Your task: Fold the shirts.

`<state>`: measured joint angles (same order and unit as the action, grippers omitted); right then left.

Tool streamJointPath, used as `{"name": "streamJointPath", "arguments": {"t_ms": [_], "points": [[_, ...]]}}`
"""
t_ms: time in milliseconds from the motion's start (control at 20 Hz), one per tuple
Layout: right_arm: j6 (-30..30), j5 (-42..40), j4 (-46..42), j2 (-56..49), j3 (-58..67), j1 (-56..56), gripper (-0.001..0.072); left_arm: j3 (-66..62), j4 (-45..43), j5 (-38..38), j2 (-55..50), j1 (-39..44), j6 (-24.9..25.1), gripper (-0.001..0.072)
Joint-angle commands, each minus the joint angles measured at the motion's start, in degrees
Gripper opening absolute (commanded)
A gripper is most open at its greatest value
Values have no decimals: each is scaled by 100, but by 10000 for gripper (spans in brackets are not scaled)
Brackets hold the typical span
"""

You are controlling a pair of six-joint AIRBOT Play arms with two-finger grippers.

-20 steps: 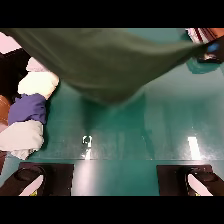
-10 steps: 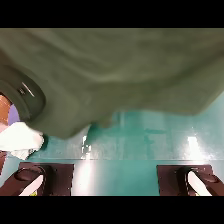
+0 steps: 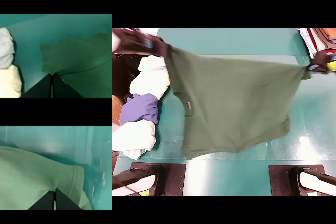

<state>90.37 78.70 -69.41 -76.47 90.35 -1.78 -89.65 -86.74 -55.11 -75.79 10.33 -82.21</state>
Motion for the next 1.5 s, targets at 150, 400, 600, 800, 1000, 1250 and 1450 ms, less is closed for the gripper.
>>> {"name": "streamJointPath", "arguments": {"t_ms": [150,400,600,800,1000,1250,1450], "points": [[0,-695,144,-1530,669,-409,286,120,-162,710,-1010,-81,-59,481],[-564,323,684,-1541,1102,-313,345,-337,-42,-1530,-807,-841,-28,543],[-691,424,713,-586,-96,-157,345,1268,850,-2031,168,-1539,149,544],[-693,260,1104,326,-1298,-111,345,3670,1659,-1910,1283,-1613,146,544],[-688,-120,1147,872,-1956,-111,345,5506,3034,-1462,1895,-1613,175,543],[-684,-120,1143,1145,-2065,-111,345,6450,3530,-1152,1967,-1453,328,543],[-682,-114,1145,1217,-2065,-111,345,6631,3534,-636,1967,-538,199,542]]}}
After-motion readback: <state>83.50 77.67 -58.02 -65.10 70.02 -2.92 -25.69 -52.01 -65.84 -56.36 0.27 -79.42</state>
